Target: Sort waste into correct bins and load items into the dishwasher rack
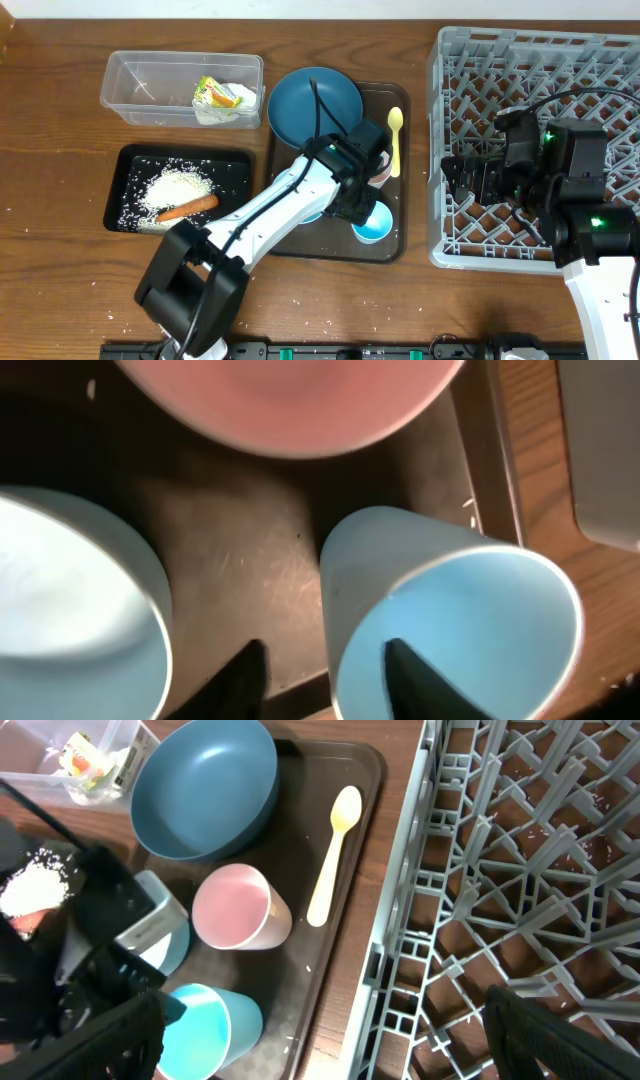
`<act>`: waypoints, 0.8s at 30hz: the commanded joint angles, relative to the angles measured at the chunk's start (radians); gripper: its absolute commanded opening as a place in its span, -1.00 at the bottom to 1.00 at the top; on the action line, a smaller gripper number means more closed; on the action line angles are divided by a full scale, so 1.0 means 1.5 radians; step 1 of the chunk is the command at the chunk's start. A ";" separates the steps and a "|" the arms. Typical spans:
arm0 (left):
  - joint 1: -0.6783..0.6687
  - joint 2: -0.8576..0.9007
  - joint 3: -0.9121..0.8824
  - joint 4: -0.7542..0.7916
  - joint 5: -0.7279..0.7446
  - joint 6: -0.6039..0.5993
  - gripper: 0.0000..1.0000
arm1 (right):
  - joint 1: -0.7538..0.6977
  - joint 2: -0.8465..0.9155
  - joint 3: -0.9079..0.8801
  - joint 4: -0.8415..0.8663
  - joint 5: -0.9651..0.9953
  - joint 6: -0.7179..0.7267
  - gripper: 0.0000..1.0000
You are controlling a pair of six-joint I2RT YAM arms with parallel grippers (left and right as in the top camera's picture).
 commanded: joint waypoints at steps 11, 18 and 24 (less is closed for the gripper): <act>0.022 0.020 0.011 -0.004 0.020 -0.025 -0.88 | 0.006 0.000 0.011 0.001 0.000 0.004 0.98; 0.135 -0.041 0.023 -0.008 0.236 -0.025 -0.88 | 0.006 0.000 0.011 0.015 -0.020 0.004 0.98; 0.266 -0.061 0.023 0.036 0.540 -0.015 -0.88 | 0.007 0.004 0.011 0.077 -0.141 0.025 0.98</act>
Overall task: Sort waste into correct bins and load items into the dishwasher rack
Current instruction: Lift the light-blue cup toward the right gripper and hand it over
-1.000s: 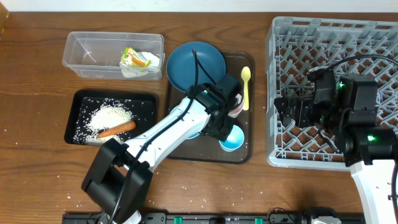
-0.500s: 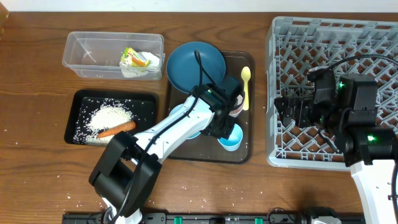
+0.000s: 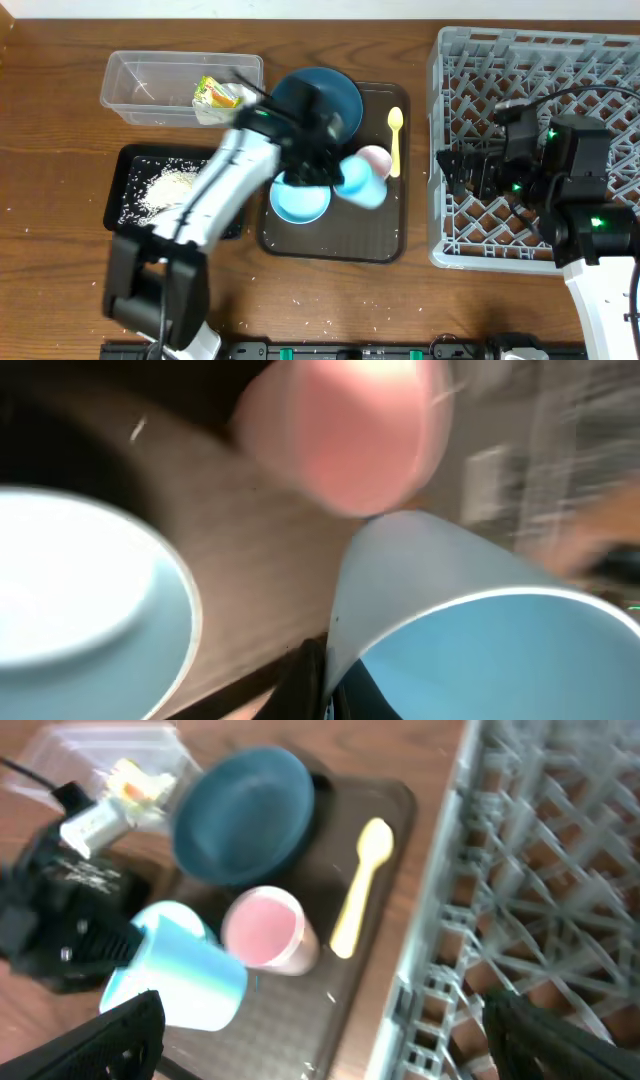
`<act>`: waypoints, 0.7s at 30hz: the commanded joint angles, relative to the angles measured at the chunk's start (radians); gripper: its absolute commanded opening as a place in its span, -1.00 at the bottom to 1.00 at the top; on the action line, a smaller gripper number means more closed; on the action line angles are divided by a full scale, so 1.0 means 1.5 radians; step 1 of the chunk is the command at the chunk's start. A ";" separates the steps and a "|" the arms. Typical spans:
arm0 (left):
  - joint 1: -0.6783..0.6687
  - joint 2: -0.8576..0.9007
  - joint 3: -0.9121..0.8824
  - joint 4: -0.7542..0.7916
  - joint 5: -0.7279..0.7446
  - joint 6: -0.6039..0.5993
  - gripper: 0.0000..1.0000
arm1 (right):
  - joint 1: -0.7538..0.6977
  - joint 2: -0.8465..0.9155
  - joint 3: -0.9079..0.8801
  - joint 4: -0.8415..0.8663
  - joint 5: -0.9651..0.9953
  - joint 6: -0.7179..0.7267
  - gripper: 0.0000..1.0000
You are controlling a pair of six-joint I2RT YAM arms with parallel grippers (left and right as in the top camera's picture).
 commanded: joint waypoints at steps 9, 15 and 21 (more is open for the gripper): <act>0.134 -0.014 0.016 0.161 0.508 -0.006 -0.88 | 0.066 0.046 0.011 0.159 -0.231 0.029 0.95; 0.154 -0.014 0.016 0.180 0.540 -0.006 -0.88 | 0.091 0.074 0.011 0.237 -0.306 0.030 0.75; 0.148 -0.014 0.016 0.179 0.580 -0.007 -0.88 | 0.108 0.107 0.011 0.259 -0.309 0.029 0.74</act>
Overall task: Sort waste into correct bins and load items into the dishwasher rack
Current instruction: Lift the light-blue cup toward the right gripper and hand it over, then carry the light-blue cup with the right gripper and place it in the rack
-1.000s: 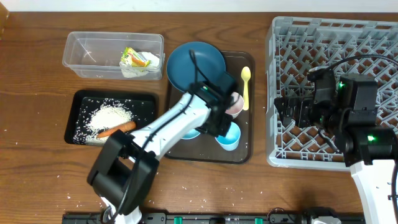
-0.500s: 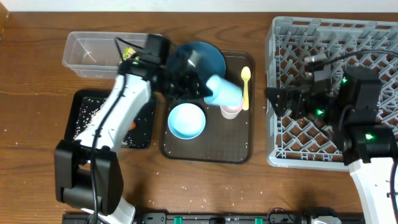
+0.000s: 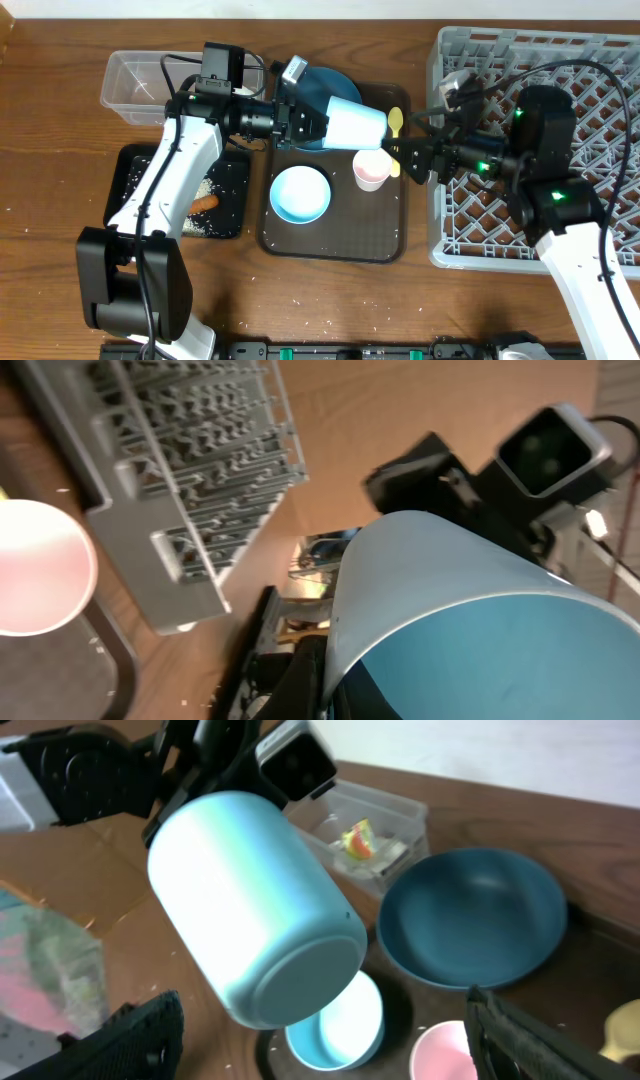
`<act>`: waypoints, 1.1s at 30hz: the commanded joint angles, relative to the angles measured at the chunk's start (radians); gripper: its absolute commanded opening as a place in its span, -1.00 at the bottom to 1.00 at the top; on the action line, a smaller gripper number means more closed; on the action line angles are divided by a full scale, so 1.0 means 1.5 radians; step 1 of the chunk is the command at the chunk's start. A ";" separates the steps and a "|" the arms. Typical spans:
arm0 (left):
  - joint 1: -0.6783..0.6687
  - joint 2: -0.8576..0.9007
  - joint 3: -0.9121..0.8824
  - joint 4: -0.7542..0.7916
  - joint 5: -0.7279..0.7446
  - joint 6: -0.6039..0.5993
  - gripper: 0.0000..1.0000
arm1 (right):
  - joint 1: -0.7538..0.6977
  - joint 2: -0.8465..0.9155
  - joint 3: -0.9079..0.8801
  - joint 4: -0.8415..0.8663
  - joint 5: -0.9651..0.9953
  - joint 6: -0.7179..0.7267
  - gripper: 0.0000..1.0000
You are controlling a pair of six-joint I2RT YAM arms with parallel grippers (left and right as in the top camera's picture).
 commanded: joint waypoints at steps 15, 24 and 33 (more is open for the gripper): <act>-0.021 -0.008 0.012 0.003 0.033 -0.004 -0.88 | 0.053 0.073 0.010 0.106 -0.066 0.023 0.38; -0.021 -0.008 0.011 0.003 0.022 -0.004 -0.66 | 0.053 0.073 0.010 0.117 -0.066 0.028 -0.15; -0.021 -0.008 0.011 0.003 0.022 -0.004 -0.32 | 0.036 0.072 0.011 0.124 -0.066 0.028 -0.20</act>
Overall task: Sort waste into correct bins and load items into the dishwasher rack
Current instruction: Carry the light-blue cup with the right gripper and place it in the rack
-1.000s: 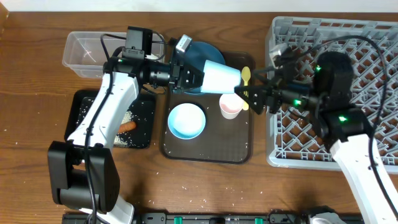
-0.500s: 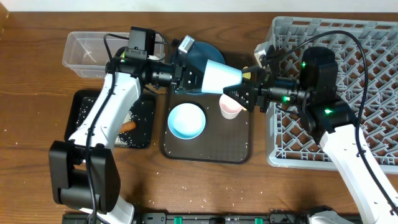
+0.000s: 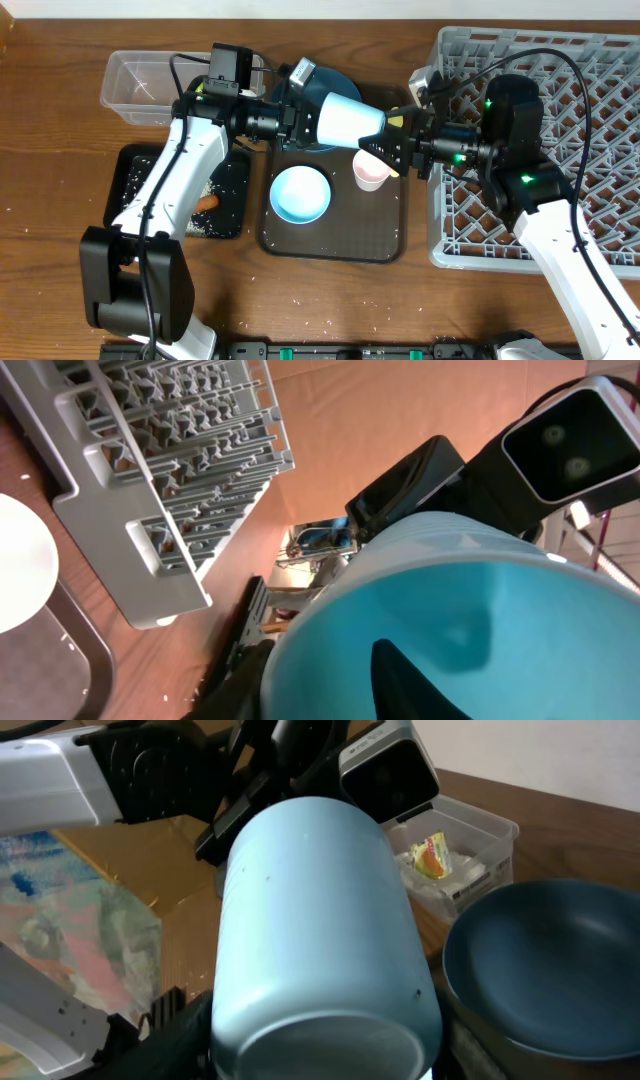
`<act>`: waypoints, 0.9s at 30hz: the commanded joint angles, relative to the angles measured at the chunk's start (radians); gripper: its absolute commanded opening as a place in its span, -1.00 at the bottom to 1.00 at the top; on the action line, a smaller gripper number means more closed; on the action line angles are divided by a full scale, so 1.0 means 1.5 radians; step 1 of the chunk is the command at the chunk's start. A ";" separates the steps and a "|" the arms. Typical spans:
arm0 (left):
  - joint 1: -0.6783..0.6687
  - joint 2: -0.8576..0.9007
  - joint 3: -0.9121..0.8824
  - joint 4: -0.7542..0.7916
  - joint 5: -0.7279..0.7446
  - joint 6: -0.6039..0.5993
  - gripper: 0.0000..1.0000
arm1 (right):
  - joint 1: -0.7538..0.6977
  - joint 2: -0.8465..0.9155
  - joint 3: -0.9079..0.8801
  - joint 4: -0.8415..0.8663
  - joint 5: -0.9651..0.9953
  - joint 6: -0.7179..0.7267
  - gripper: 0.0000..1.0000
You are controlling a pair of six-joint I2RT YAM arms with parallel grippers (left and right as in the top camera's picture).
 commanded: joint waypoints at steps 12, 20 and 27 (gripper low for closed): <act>-0.003 -0.008 0.011 0.001 0.012 0.008 -0.21 | -0.198 -0.003 0.010 -0.050 -0.083 0.004 -0.21; -0.003 -0.008 0.011 0.000 -0.078 0.008 -0.21 | -0.298 -0.009 0.011 -0.196 0.020 0.003 -0.21; -0.003 -0.008 0.011 -0.033 -0.337 0.011 -0.13 | -0.304 -0.031 0.061 -0.356 0.252 -0.026 -0.22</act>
